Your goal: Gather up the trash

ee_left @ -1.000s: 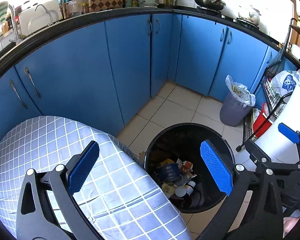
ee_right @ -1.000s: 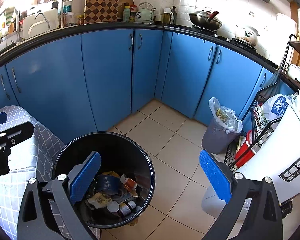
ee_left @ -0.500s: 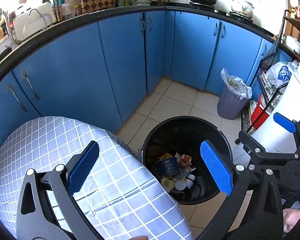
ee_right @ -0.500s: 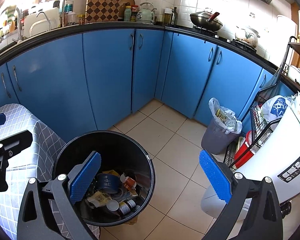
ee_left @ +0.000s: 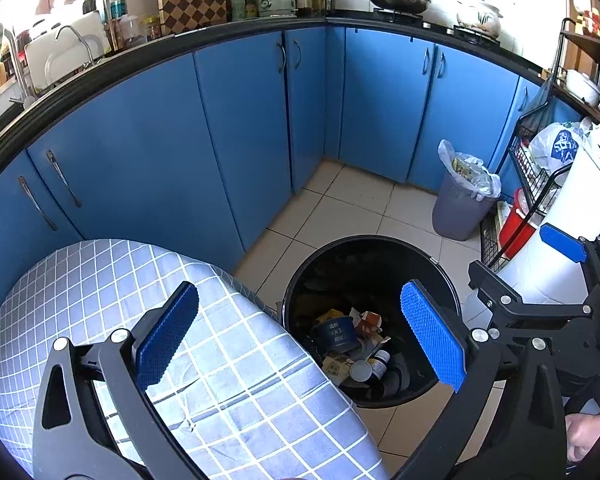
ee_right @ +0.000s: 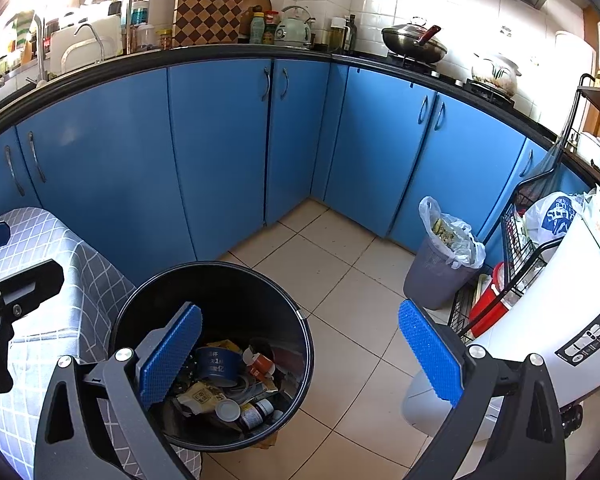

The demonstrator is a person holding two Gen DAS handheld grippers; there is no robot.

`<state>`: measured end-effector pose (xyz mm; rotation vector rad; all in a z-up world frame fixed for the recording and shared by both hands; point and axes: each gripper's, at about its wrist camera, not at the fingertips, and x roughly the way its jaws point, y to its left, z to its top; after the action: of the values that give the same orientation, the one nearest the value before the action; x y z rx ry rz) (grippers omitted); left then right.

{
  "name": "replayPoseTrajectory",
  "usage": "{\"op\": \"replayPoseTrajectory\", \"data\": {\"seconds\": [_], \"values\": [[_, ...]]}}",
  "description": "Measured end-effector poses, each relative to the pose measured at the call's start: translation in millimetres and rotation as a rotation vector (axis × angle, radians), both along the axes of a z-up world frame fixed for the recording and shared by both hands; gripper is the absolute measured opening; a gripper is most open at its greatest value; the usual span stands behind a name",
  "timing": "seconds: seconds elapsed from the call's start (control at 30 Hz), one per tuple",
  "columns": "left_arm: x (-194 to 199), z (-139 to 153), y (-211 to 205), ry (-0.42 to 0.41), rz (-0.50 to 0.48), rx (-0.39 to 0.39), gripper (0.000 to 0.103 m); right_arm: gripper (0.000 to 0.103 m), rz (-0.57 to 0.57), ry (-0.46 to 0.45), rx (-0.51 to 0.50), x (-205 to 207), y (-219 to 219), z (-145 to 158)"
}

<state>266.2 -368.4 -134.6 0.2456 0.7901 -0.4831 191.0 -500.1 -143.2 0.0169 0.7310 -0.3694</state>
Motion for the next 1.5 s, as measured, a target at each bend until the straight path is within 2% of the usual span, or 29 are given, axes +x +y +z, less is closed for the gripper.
{"op": "replayPoseTrajectory", "data": {"seconds": [1.5], "values": [[-19.4,15.3,4.2,-0.037,-0.013,-0.001,0.100,0.096,0.018,-0.011,0.009,-8.1,5.6,10.7]]}}
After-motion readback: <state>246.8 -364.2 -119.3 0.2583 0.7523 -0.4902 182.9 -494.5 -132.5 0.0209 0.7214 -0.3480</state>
